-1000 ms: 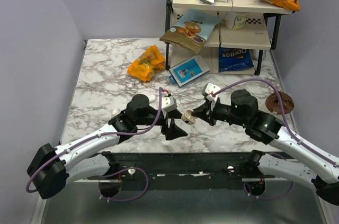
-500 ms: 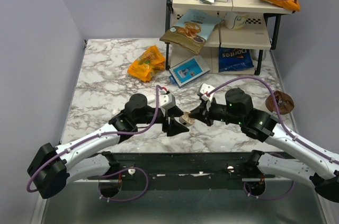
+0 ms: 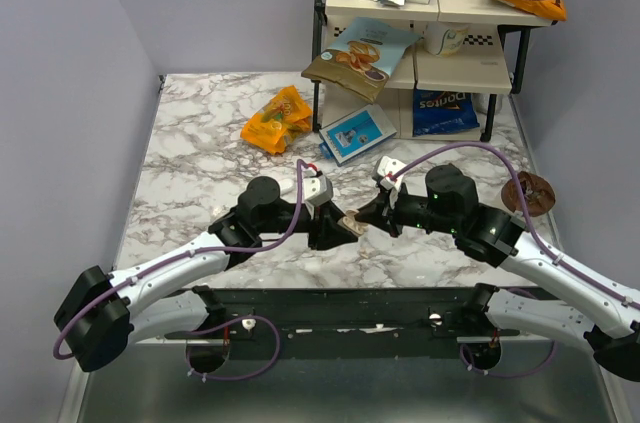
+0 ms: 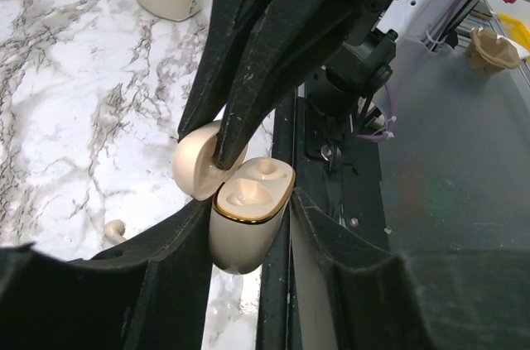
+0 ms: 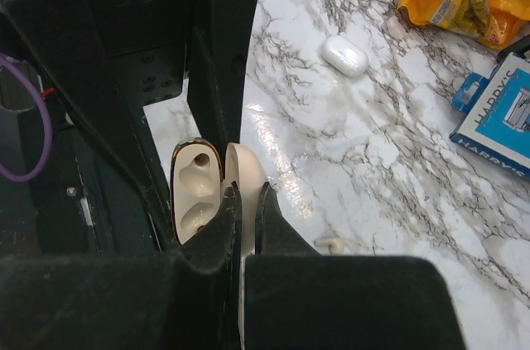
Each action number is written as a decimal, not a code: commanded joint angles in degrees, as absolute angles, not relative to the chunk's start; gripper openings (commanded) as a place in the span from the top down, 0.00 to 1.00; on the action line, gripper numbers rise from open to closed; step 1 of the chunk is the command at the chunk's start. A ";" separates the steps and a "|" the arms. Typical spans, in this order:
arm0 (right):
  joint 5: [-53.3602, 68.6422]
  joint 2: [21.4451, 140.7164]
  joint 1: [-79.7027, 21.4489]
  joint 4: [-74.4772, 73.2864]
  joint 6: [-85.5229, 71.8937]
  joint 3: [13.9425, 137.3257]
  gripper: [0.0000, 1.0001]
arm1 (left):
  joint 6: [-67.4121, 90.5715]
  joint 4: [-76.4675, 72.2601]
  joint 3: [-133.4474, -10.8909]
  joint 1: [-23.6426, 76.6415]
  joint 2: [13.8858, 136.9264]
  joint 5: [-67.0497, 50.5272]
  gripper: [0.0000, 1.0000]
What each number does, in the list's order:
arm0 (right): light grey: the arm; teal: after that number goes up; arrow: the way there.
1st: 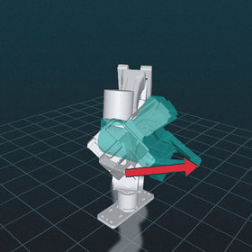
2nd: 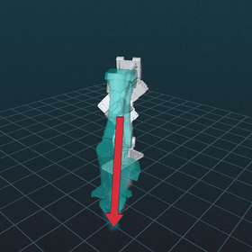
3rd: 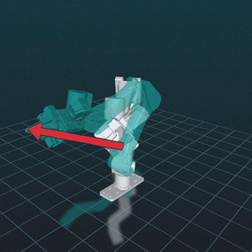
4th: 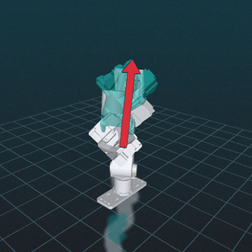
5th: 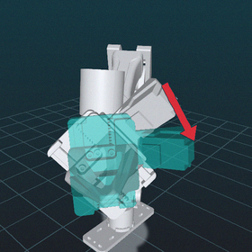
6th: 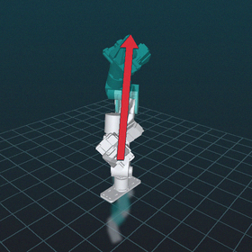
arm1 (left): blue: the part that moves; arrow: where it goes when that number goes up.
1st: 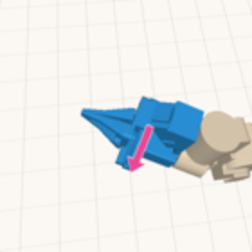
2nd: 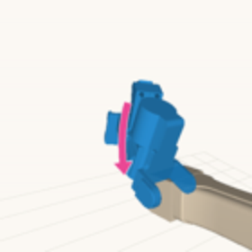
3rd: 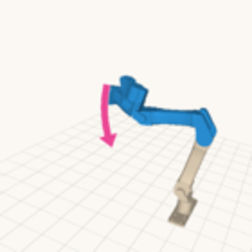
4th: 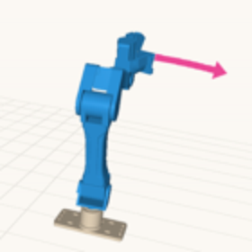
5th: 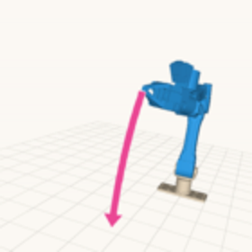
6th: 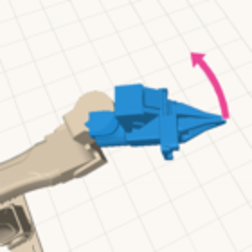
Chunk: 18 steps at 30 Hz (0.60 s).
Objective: Insert the wireless bluetooth earbuds into the charging case
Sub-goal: Adjust the charging case.
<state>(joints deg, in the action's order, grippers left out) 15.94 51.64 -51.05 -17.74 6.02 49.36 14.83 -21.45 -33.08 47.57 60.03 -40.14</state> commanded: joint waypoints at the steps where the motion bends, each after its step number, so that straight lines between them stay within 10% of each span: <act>1: 17.31 51.15 -51.50 -17.49 5.63 50.80 0.99 | 15.73 -25.40 -32.87 47.29 60.82 -41.48 0.56; 7: 16.70 50.89 -51.59 -17.84 5.28 50.80 0.98 | 16.08 -26.10 -32.52 47.29 60.91 -41.13 0.85; 10: 15.91 50.71 -51.59 -17.84 4.13 51.06 0.78 | 16.70 -26.98 -31.82 47.29 60.82 -40.78 0.98; 18: 12.05 49.75 -51.59 -17.75 1.58 51.33 0.58 | 17.67 -28.12 -30.06 47.37 59.15 -39.11 1.00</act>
<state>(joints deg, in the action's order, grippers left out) 14.81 50.83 -51.07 -17.80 3.40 49.45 17.34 -25.10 -31.18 47.53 60.55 -40.40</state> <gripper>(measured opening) 0.412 0.342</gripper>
